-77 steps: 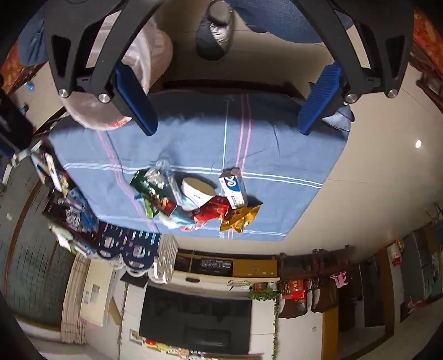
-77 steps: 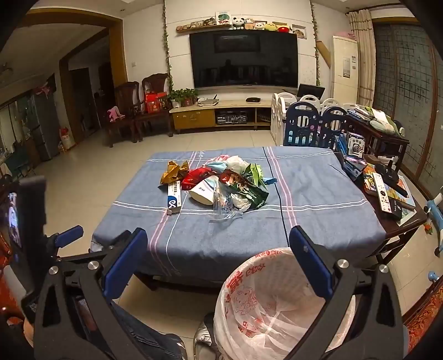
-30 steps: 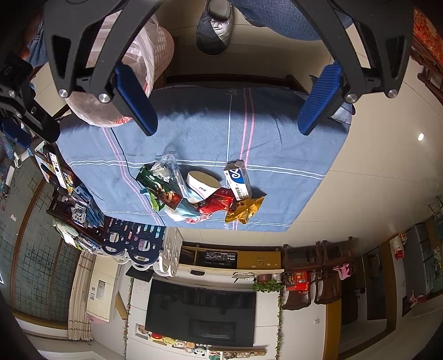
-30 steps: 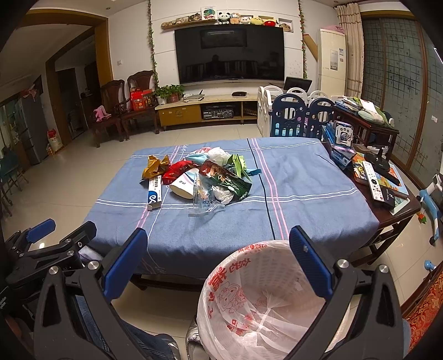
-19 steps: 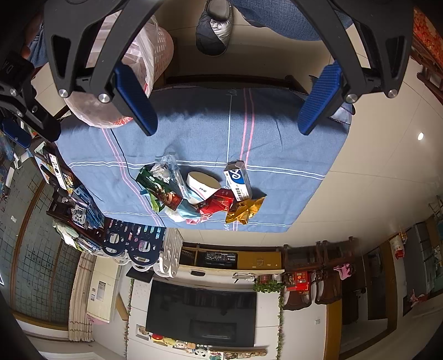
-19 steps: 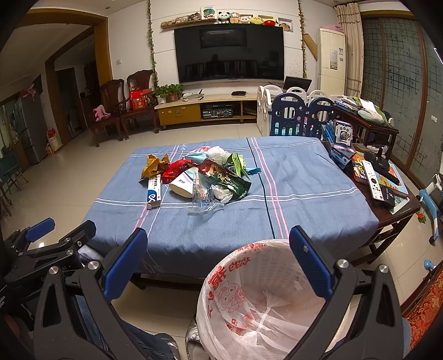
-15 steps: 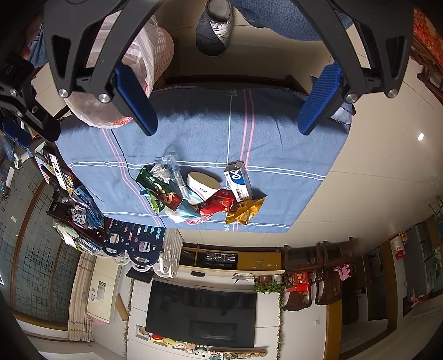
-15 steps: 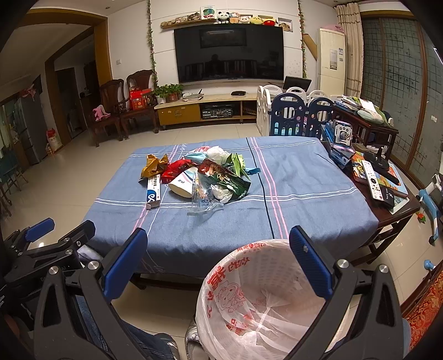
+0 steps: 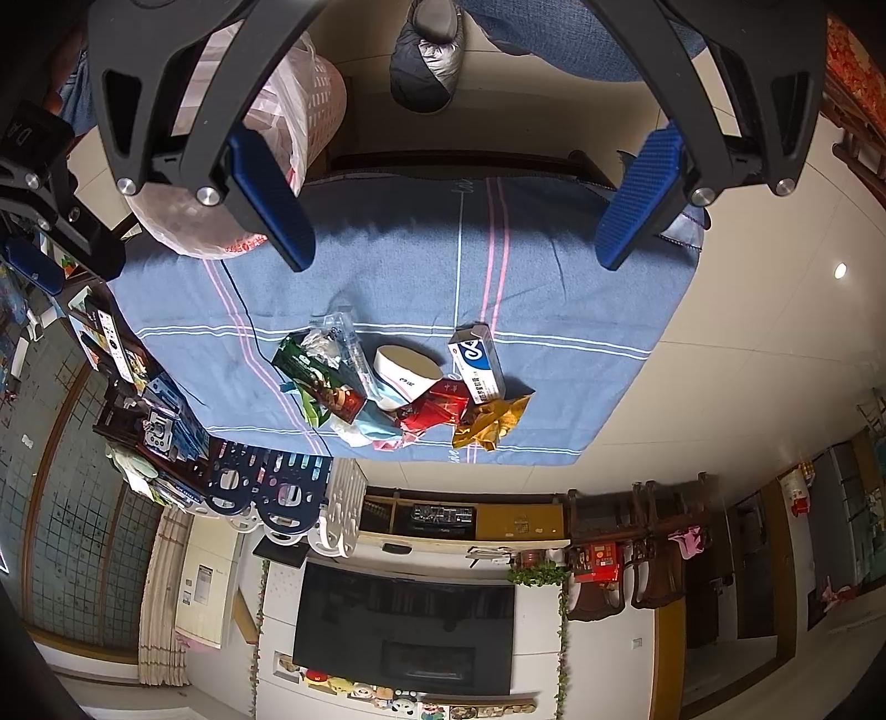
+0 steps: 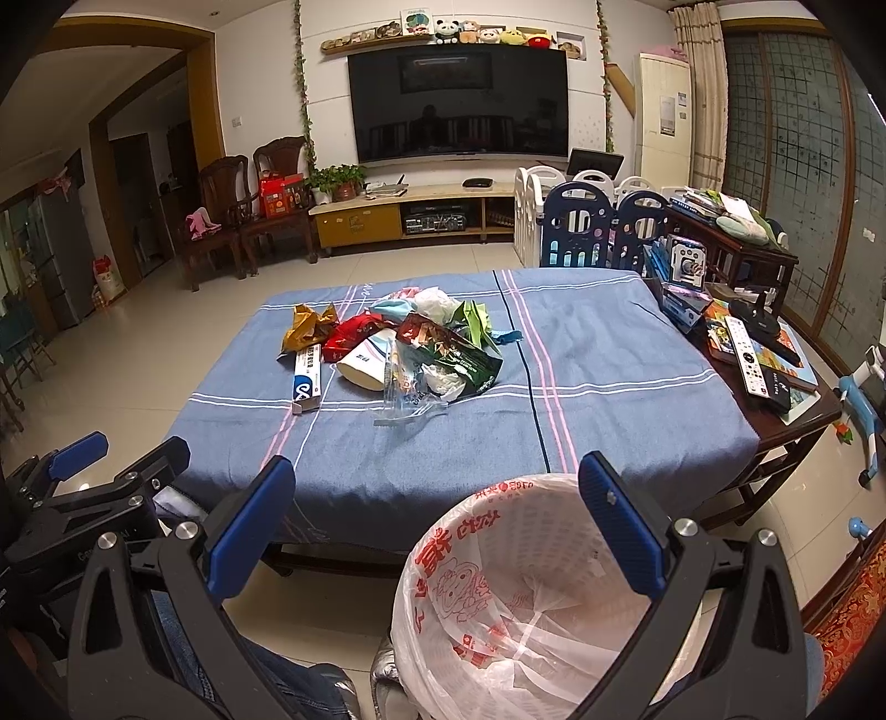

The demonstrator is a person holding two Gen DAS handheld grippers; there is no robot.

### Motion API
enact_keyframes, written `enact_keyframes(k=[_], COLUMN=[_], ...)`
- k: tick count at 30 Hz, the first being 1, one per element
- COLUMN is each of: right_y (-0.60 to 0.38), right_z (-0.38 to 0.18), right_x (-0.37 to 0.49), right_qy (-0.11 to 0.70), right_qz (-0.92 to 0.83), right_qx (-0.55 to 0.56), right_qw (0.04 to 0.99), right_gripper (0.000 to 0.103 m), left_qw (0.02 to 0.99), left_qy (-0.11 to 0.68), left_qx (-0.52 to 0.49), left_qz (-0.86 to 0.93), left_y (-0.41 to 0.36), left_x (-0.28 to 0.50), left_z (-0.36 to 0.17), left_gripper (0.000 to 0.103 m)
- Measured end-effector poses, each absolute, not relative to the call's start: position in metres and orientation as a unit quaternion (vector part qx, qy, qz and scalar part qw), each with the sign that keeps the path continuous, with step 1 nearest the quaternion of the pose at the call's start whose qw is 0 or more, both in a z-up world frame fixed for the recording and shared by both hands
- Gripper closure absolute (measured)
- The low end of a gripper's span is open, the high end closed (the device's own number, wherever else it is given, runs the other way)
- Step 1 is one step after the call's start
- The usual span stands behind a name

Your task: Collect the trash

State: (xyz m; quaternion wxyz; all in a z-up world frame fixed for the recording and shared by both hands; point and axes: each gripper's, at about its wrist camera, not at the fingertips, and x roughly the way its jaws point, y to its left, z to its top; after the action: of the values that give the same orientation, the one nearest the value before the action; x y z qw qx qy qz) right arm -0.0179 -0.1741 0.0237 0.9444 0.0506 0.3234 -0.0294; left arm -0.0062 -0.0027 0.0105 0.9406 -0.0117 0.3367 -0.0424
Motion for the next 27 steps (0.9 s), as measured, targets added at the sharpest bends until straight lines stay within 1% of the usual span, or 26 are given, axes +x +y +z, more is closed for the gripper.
enact_keyframes(k=[20,27], right_y=[-0.173,-0.177], right_z=[0.017,0.006], right_x=[-0.016,-0.008], right_qy=[0.331,0.344], right_qz=[-0.031,-0.031], right_qx=[0.053,0.055], right_qw=[0.942,0.937], right_gripper=[0.003,0.003], left_qw=[0.936,0.931], left_qy=[0.35,0.355], left_qx=[-0.011,-0.026], left_qz=[-0.045,-0.083], left_y=[-0.002,0.0], left_x=[-0.004,0.0], left_z=[0.005,0.0], left_gripper=[0.002,0.002])
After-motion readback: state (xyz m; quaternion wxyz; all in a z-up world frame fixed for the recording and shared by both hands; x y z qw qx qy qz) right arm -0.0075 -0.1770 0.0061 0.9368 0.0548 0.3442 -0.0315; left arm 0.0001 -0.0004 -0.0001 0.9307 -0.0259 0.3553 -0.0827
